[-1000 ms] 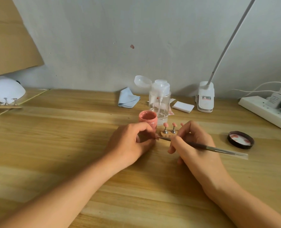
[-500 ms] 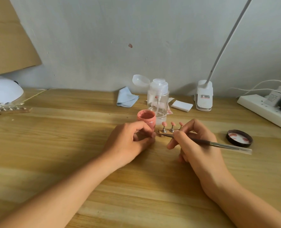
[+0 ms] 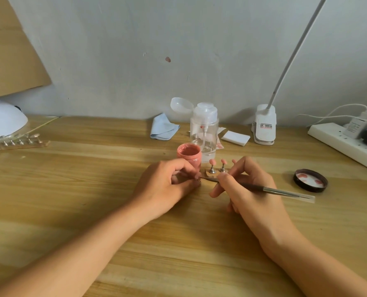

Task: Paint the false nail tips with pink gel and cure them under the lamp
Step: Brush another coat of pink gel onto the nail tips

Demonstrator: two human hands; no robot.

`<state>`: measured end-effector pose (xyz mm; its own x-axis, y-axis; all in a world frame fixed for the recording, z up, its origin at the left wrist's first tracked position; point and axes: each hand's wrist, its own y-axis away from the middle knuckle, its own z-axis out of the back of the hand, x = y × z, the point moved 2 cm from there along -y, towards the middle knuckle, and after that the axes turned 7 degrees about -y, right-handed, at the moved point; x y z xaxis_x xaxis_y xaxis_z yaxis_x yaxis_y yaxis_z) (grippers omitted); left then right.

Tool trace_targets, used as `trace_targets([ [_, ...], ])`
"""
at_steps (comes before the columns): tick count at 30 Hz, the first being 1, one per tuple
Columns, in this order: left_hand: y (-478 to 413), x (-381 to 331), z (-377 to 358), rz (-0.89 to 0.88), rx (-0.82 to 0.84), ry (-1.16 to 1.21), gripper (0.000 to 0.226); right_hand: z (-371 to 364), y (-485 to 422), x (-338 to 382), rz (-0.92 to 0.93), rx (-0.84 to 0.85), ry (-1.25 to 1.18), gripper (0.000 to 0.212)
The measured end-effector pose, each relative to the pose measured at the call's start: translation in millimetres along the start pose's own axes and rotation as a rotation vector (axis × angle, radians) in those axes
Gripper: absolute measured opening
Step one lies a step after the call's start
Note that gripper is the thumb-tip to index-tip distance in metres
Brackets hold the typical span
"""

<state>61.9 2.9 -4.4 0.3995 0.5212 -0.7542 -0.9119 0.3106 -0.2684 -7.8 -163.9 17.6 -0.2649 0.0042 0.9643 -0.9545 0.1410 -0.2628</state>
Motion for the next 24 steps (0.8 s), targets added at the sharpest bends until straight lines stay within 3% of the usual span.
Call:
trace_targets([
  [24,1.5,-1.3,1.3,0.013,-0.001,-0.039,0.012,0.4,-0.4,-0.8,-0.010,0.003,-0.037,0.021],
])
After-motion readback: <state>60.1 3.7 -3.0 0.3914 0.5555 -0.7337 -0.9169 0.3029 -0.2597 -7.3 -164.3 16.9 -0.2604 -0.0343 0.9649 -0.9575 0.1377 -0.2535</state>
